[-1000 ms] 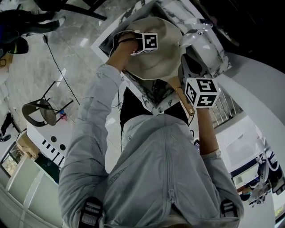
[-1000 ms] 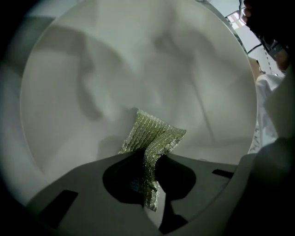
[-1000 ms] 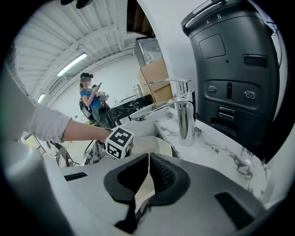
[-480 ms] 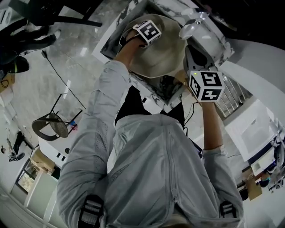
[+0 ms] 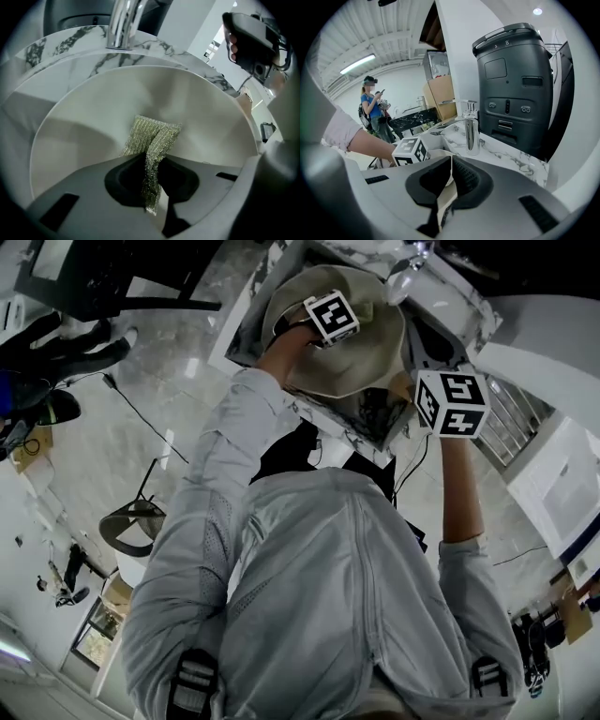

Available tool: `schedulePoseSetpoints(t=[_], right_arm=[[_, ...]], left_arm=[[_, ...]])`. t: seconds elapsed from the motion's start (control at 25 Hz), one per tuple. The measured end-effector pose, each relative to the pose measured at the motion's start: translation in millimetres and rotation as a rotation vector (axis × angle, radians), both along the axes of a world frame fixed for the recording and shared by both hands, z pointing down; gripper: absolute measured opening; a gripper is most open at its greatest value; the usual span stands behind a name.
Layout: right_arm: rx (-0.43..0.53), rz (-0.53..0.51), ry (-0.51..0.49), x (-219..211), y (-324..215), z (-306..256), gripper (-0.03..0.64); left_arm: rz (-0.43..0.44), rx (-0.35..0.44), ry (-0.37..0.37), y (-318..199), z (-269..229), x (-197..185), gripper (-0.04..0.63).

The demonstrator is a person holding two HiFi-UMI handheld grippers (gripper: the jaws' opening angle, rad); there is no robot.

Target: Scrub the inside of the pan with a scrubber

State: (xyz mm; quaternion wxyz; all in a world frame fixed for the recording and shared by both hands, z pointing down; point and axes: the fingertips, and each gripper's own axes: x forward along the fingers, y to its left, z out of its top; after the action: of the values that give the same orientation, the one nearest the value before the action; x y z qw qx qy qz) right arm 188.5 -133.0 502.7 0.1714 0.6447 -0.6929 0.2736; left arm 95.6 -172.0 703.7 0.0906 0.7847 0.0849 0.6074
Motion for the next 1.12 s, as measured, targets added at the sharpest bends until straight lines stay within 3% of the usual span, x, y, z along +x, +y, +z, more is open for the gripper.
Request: schedulePoseSetpoints(t=[0.08,0.2,0.48,0.92,1.12], right_arm=[[0.003,0.012,0.004,-4,2,-3,0.035],[0.002,0.04,0.005,-8,9,-5,0.035],[-0.006,0.085,0.018,-25,31,-14,0.035],[0.016,0.05,0.111,-55,64,-55,0.035],[0.047,0.099,0.113,-58,78,-73,0.035]], left_arm=[[0.061,-0.022,-0.007,11,-3,-6,0.066],[0.135,-0.138,0.004,36,-8,-16,0.066],[0.266,-0.332,-0.123,85,-15,-77,0.066],[0.418,-0.533,-0.345,116,-42,-117,0.066],[0.421,-0.624,-0.338,127,-63,-122,0.064]])
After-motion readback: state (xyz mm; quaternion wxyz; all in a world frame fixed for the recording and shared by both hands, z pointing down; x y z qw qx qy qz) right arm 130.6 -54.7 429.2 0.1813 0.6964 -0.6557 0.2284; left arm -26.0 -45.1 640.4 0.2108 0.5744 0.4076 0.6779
